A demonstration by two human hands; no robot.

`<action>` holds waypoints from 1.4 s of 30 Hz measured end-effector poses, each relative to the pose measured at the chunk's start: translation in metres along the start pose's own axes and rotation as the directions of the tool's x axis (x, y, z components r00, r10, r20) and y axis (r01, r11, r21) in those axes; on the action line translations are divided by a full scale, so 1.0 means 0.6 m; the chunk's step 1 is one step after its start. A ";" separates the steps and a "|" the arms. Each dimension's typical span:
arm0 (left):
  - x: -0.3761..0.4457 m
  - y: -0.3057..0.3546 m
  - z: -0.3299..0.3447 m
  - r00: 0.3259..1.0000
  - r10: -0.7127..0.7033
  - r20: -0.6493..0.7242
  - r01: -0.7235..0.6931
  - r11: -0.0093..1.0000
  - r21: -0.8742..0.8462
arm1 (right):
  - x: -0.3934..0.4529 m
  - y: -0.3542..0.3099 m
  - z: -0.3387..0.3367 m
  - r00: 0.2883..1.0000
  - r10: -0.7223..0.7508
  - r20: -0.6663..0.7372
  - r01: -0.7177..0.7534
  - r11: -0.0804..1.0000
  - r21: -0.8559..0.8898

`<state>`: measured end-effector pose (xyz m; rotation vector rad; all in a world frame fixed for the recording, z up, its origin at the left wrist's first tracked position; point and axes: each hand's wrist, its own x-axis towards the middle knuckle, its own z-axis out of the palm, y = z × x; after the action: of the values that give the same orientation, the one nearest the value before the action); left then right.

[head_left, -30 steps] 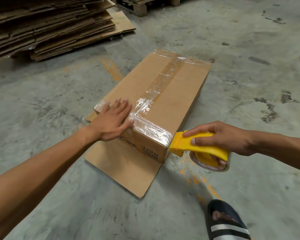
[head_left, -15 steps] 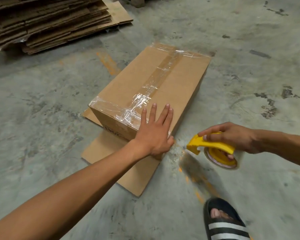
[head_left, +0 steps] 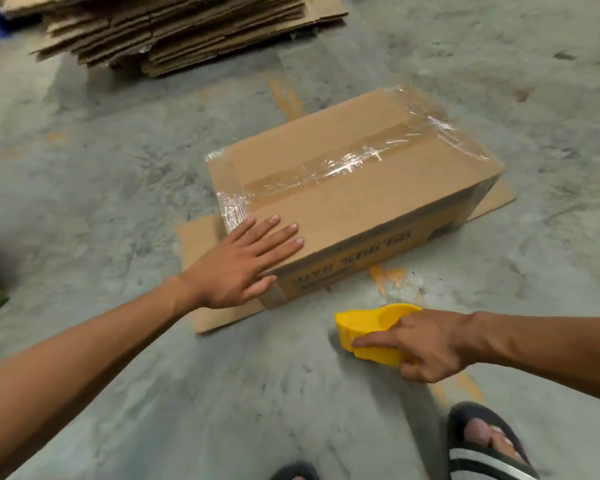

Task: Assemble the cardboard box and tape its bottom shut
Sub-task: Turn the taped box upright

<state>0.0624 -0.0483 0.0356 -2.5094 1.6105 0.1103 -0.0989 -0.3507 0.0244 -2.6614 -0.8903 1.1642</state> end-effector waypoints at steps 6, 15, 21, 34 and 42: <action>-0.093 -0.044 0.016 0.968 -0.250 0.014 0.250 0.962 -0.105 | 0.085 -0.023 0.015 0.956 -0.273 0.107 0.293 0.892 -0.344; -0.029 -0.058 -0.008 0.818 -0.569 0.089 0.539 0.701 -0.468 | 0.099 -0.027 -0.039 0.851 -0.525 -0.007 0.505 0.821 -0.266; 0.024 -0.105 -0.027 0.704 -0.689 0.171 0.673 0.572 -0.468 | 0.097 -0.009 -0.181 0.610 -0.415 -0.675 0.289 0.910 -0.298; 0.093 -0.188 0.000 0.511 -0.850 0.127 0.693 0.321 -0.645 | 0.096 0.328 -0.331 0.369 0.541 -0.756 -0.420 0.823 0.383; 0.106 -0.225 -0.001 0.391 -0.888 0.244 0.639 0.070 -0.766 | 0.107 0.407 -0.340 0.519 0.660 -0.543 -0.196 0.710 0.676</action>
<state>0.2116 -0.0505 0.0391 -3.8493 -0.2691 0.3786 0.1934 -0.4891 0.0497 -2.4919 0.2998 0.1237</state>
